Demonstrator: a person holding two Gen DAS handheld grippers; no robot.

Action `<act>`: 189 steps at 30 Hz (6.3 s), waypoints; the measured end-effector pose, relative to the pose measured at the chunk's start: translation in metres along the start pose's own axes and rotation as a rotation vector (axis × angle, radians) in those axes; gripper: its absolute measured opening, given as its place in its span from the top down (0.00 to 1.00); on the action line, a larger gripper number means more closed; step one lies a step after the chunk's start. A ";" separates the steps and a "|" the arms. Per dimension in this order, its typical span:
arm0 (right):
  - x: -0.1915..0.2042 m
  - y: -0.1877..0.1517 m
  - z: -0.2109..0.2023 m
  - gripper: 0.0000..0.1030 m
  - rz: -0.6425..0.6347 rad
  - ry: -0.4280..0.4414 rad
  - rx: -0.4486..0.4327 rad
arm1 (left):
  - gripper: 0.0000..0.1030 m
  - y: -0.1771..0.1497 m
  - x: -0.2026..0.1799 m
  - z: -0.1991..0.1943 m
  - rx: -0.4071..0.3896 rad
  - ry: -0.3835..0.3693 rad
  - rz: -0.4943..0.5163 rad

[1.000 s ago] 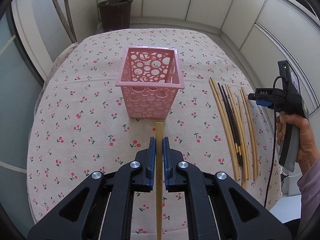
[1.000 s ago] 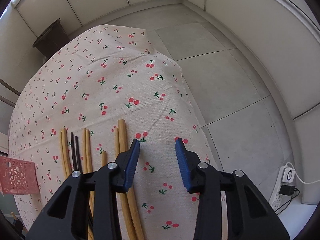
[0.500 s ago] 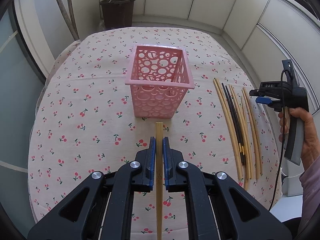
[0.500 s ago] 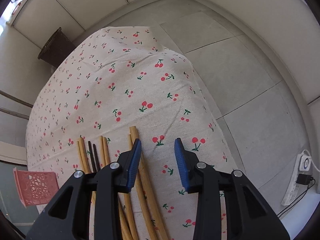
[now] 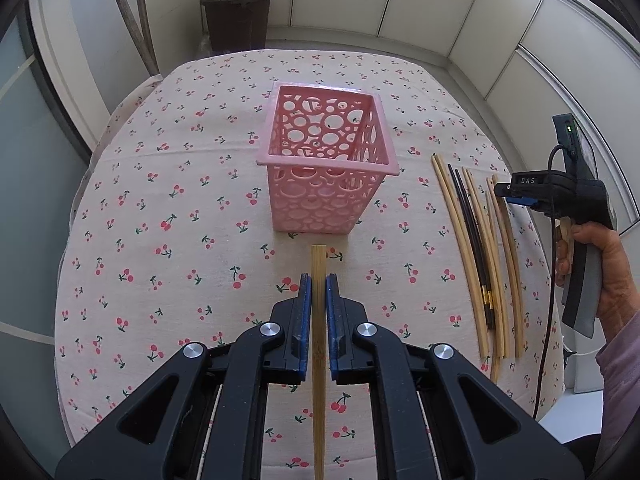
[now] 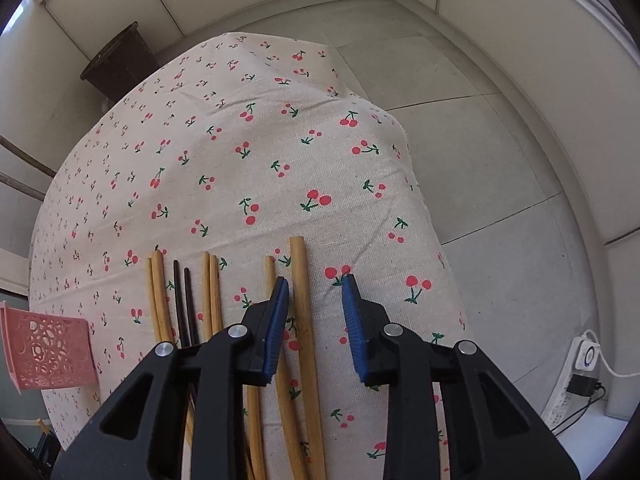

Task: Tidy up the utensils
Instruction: 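Lift the wooden chopstick upright with the left gripper toward the pink basket, then lower the chopstick into the pink basket and open the left gripper, then move the left gripper back over the chopstick pile, then close the left gripper on another wooden chopstick and lift it, then carry the chopstick to the pink basket and drop it in with the left gripper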

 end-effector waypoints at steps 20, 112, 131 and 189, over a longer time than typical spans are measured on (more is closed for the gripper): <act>0.042 -0.088 -0.238 0.93 -0.223 0.270 -0.525 | 0.93 0.029 -0.004 -0.111 -0.333 -0.188 -0.020; -0.039 -0.121 -0.198 0.07 -0.145 -0.061 -0.366 | 0.08 0.068 -0.140 0.046 0.171 -0.069 0.125; -0.052 -0.114 -0.171 0.07 -0.017 0.075 -0.234 | 0.69 0.126 -0.132 0.120 0.191 0.035 0.082; 0.005 -0.013 -0.003 0.95 0.099 0.006 -0.050 | 0.96 -0.002 -0.069 -0.066 -0.094 -0.118 0.164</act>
Point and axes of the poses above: each gripper's, at about its wrist camera, not at the fingertips, and z roughly the way its jaws point, x to its left, y to its top, the point moved 8 cm from there along z, roughly the way its jaws point, and after that the axes turned 7 degrees about x, right-handed, at the moved point
